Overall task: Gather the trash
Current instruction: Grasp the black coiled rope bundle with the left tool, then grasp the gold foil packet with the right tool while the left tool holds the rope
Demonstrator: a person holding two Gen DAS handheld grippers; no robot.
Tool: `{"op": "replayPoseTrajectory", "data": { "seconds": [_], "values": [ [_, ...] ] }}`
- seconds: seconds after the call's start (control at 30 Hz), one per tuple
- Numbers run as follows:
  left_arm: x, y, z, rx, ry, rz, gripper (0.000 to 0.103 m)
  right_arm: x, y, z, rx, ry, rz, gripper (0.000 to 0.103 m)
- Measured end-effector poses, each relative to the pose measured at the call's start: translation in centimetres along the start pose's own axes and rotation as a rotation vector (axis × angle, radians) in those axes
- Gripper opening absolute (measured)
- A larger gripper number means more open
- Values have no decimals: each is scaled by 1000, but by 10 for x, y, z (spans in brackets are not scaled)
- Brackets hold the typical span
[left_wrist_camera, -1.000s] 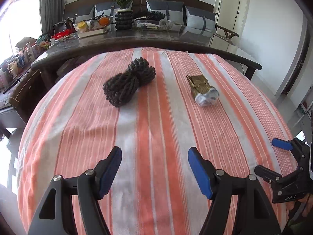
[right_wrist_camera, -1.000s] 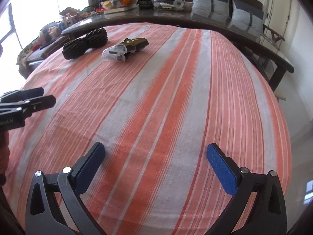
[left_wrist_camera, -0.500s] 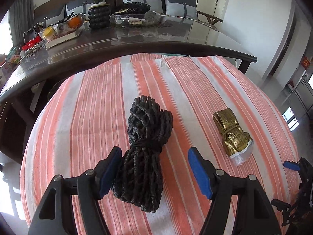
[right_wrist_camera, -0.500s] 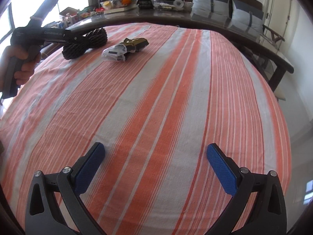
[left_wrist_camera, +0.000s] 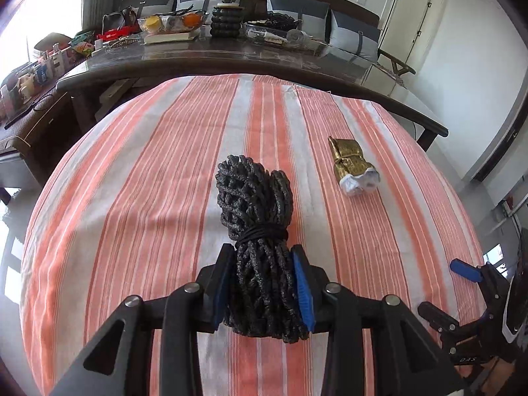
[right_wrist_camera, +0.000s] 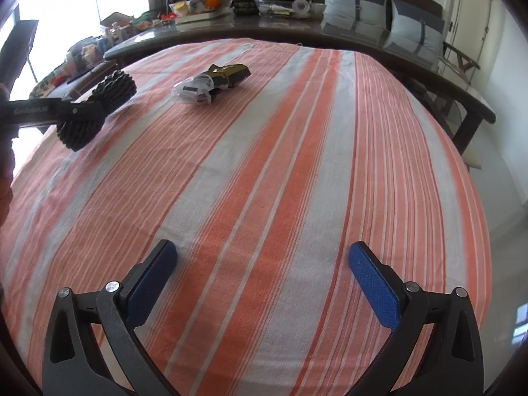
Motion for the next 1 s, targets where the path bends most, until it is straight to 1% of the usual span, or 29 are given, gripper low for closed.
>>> {"op": "replayPoseTrajectory", "data": {
  "seconds": [0.03,0.07,0.1,0.17,0.23,0.33,0.43,0.5,0.57,0.67,0.73,0.8,0.87,0.9,0.93,0.97,1.0],
  "values": [
    [-6,0,-3,13,1,-4,51,0,0,0,0,0,0,103],
    [-10,2,-5,21,5,-6,65,0,0,0,0,0,0,103],
    [-12,5,-6,28,13,-4,70,0,0,0,0,0,0,103],
    [-14,12,-10,45,36,4,71,0,0,0,0,0,0,103],
    [-15,14,-13,74,71,-12,71,0,0,0,1,1,0,103],
    [-16,17,-14,98,96,-27,71,2,-1,-1,8,5,-1,103],
    [-16,18,-16,108,105,-27,71,11,1,-4,52,15,2,103],
    [-16,18,-16,108,105,-28,71,29,9,-7,77,31,22,101],
    [-16,19,-17,111,108,-28,71,54,17,-7,114,68,5,96],
    [-16,19,-16,113,109,-27,72,98,36,-2,150,115,-11,95],
    [-16,19,-16,112,108,-27,72,123,52,5,172,136,-7,94],
    [-16,20,-17,113,109,-27,72,139,71,12,176,156,11,92],
    [-16,20,-17,111,108,-27,73,146,90,20,160,155,34,90],
    [-16,20,-17,112,108,-27,73,147,98,24,146,144,45,87],
    [-16,20,-17,112,109,-27,73,148,101,28,113,114,34,86],
    [-16,20,-17,112,109,-27,73,149,102,33,72,76,20,71],
    [-16,20,-17,112,108,-26,73,148,103,36,37,40,16,47]
  ]
}}
Point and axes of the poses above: each gripper's, at about its wrist camera, not at the fingertips, and y roughly the way its jaws point, z to its left, x to its top, the point moved 1 cm from there along y, roughly the way its jaws point, and after that the axes turned 7 degrees about x, right-handed, at the moved point
